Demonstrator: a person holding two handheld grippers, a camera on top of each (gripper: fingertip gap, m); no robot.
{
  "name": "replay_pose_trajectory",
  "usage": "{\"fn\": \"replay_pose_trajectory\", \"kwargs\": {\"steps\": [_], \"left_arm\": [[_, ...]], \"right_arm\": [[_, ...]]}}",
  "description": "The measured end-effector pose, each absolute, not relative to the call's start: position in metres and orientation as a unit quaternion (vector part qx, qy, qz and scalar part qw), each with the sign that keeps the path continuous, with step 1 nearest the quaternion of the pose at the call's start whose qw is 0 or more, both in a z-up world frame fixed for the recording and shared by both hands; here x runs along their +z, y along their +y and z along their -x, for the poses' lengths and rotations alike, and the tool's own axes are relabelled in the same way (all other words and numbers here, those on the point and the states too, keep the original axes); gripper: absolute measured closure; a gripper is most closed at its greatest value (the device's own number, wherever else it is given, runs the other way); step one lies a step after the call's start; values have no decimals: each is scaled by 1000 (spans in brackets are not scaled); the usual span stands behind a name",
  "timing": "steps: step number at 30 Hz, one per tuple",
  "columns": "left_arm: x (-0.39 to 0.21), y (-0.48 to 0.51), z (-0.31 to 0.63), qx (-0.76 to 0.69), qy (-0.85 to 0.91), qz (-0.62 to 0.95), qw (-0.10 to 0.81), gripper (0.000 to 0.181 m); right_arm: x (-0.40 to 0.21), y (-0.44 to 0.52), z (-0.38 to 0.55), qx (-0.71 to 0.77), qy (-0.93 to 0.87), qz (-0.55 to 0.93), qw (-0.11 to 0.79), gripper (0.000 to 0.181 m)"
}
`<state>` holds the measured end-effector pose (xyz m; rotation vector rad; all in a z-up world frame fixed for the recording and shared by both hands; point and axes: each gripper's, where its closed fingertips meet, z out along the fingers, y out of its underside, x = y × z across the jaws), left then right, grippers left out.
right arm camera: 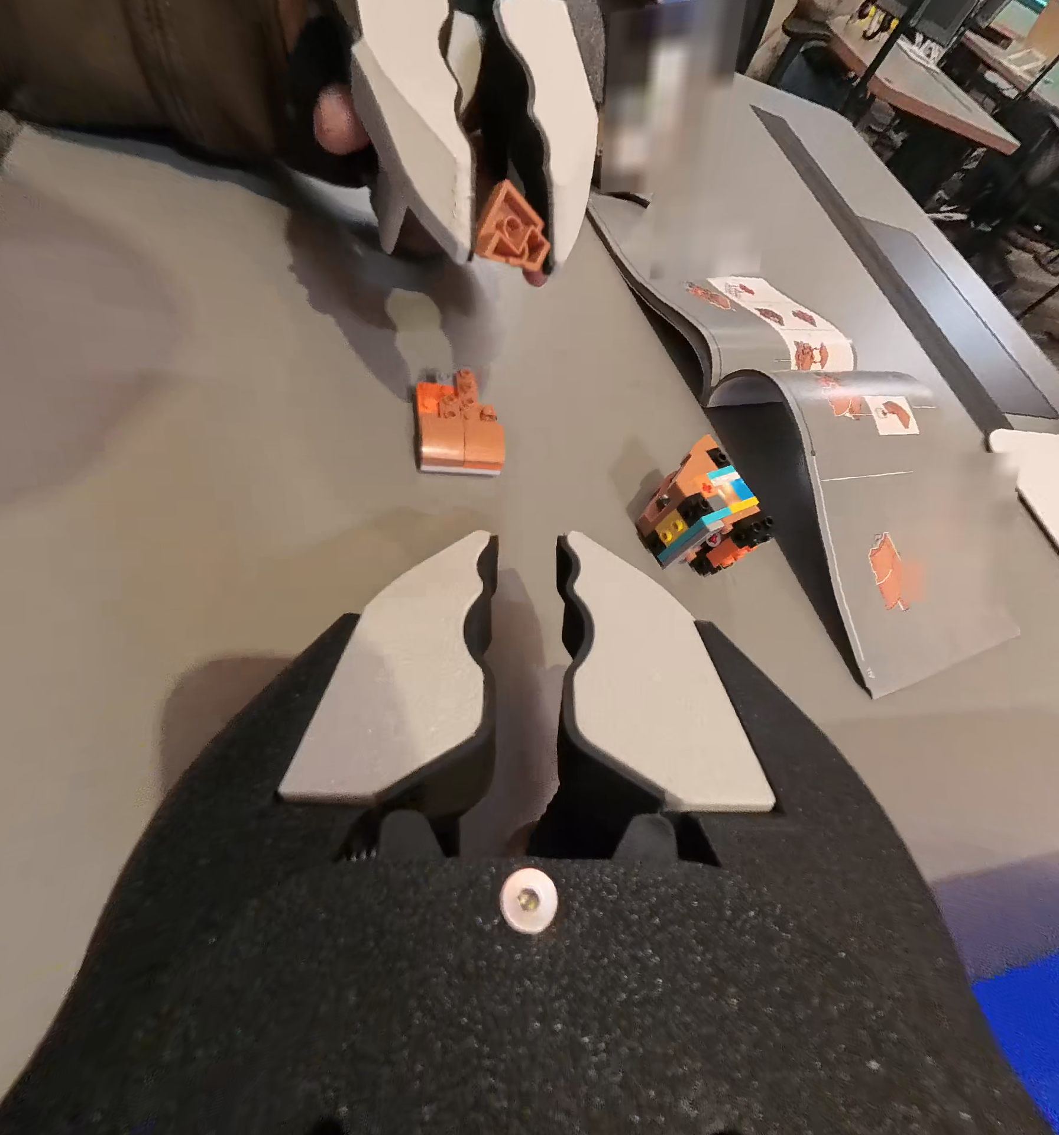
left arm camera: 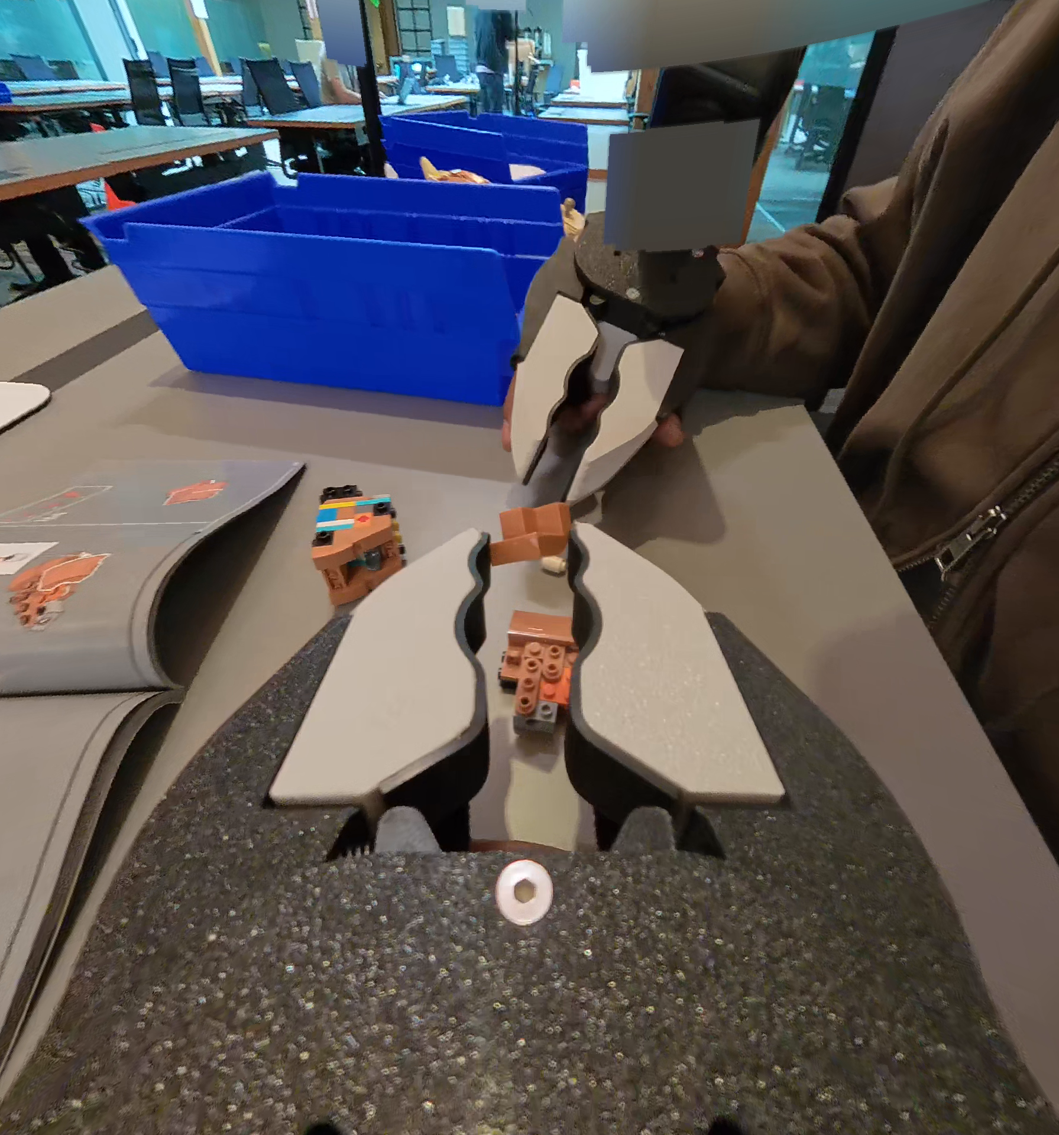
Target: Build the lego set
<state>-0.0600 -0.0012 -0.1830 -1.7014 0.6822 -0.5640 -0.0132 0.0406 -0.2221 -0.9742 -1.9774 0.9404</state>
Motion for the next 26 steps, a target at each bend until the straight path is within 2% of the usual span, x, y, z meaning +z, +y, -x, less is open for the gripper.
{"fn": "replay_pose_trajectory", "kwargs": {"steps": [13,26], "left_arm": [[-159,28,78,-217,291,728,582,157],[-171,52,98,-146,289,691,646,158]], "right_arm": [[-224,34,18,405,-780,372,298,163],[-219,46,25,401,-757,398,328,162]]}}
